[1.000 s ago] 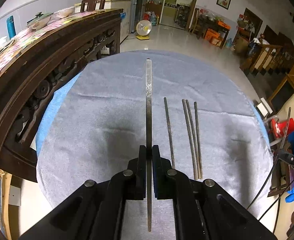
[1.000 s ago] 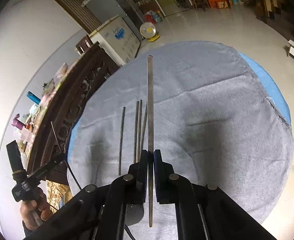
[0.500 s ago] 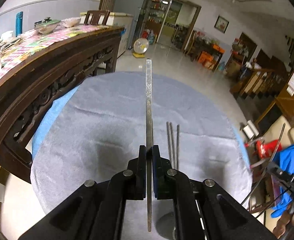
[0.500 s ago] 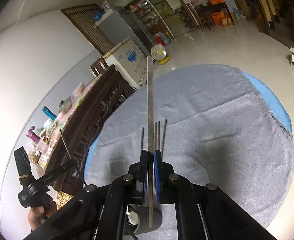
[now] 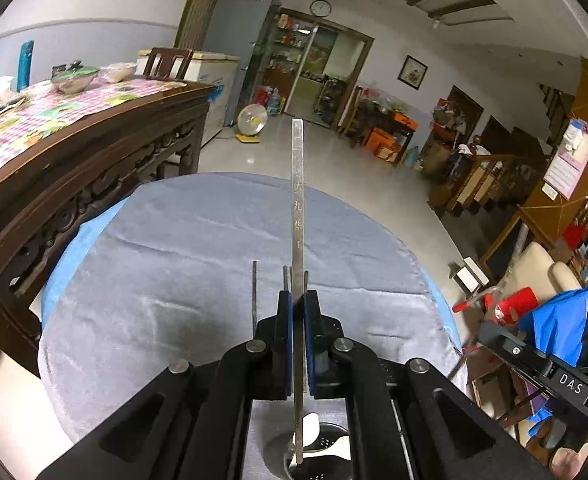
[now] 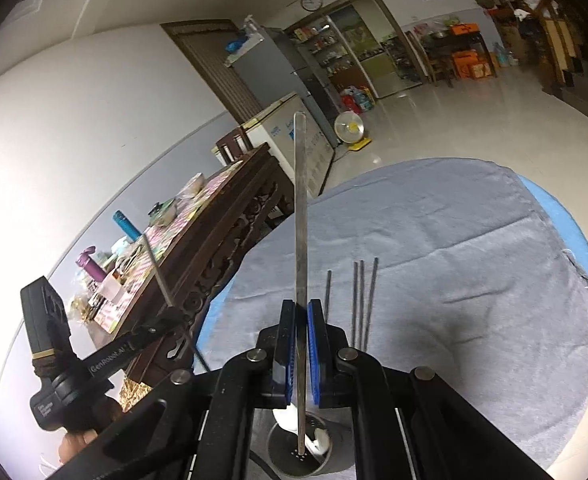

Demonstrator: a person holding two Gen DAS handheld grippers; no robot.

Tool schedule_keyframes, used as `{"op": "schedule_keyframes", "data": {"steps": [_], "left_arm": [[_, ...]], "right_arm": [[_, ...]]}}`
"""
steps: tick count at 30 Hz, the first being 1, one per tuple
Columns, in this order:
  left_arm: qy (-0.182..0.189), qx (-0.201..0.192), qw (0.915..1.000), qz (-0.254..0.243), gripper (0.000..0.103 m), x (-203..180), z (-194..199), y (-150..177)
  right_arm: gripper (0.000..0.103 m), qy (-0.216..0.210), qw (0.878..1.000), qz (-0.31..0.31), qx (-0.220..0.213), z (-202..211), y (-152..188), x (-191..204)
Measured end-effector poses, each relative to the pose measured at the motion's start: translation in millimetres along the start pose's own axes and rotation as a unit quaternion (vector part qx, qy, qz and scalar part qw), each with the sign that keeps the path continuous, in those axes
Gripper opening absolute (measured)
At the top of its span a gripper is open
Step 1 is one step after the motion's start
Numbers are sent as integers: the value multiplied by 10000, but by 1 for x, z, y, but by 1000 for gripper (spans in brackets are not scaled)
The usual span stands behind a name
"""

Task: Organize utensils
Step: 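Lower both sticks into the black holder beside the spoons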

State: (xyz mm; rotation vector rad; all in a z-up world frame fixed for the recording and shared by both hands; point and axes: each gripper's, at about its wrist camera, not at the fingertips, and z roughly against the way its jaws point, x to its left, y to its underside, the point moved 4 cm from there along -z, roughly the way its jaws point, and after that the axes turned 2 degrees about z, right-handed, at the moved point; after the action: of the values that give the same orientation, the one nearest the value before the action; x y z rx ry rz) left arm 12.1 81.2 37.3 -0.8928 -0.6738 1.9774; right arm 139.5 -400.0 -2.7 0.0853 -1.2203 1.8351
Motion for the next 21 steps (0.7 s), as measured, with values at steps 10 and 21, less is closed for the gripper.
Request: {"op": "schedule_keyframes", "data": {"steps": [10, 21], "left_arm": [[-27, 34, 9998, -210, 6, -9, -19, 23], [-147, 185, 9993, -294, 6, -10, -30, 44]], "right_arm": [[7, 188, 9988, 444, 19, -16, 22, 20], [7, 319, 9968, 687, 266, -33, 50, 21]]}}
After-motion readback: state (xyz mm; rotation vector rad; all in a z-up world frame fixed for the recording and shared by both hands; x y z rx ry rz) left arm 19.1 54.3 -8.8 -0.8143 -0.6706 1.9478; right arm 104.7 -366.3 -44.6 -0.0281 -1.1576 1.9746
